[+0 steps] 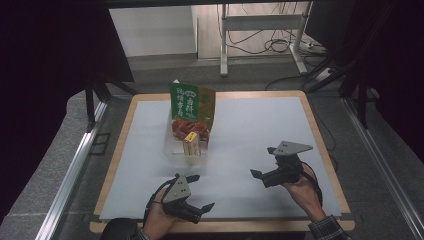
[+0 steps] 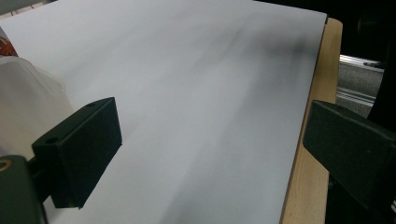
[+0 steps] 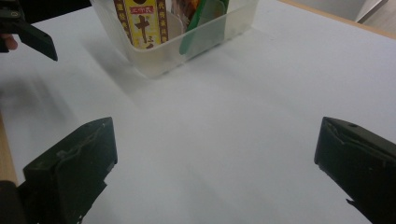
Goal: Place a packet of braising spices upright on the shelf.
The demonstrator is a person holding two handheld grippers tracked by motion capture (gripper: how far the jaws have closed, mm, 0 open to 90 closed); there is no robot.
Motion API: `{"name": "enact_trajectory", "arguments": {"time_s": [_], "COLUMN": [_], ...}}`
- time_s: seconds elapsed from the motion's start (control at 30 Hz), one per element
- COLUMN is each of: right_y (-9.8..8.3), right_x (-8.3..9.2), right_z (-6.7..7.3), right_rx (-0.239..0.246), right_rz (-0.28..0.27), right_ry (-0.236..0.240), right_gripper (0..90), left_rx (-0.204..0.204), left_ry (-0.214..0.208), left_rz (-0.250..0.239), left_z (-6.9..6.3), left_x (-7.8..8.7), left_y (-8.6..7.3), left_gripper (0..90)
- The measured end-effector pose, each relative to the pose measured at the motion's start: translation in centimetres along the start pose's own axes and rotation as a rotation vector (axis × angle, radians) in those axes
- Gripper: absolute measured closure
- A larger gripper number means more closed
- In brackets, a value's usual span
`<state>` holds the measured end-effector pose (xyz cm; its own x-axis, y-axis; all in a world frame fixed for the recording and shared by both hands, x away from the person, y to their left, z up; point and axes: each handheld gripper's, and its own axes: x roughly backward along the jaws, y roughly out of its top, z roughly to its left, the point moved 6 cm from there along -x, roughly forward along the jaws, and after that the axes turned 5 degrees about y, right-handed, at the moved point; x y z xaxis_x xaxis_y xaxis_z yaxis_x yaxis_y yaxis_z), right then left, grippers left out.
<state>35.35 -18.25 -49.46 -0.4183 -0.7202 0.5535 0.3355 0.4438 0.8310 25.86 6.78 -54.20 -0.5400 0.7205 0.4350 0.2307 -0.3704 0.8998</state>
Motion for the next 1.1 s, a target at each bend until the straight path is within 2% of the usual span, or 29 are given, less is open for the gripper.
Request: {"name": "enact_trajectory", "arguments": {"time_s": [0.4, 0.57, 0.9, 1.1], "right_y": [-2.1, -3.1, -5.0, -6.9], "right_x": [2.7, 3.5, 5.3, 6.4], "right_z": [-0.4, -0.3, -0.6, -0.9], "right_rx": [-0.018, -0.012, -0.031, -0.051], "right_rz": [-0.018, -0.009, 0.003, 0.029], "right_ry": [-0.047, -0.069, -0.116, -0.153], "right_gripper": [0.0, 0.0, 0.0, 0.0], "left_rx": [0.008, 0.015, 0.019, 0.019], "left_ry": [0.007, 0.012, 0.019, 0.024], "left_rz": [0.011, 0.016, 0.030, 0.037], "left_z": [0.2, 0.4, 0.5, 0.7], "left_x": [-0.1, 0.0, -0.1, -0.2], "left_y": [-0.1, -0.2, -0.4, -0.5], "left_gripper": [4.0, 4.0, 3.6, 3.6]}}
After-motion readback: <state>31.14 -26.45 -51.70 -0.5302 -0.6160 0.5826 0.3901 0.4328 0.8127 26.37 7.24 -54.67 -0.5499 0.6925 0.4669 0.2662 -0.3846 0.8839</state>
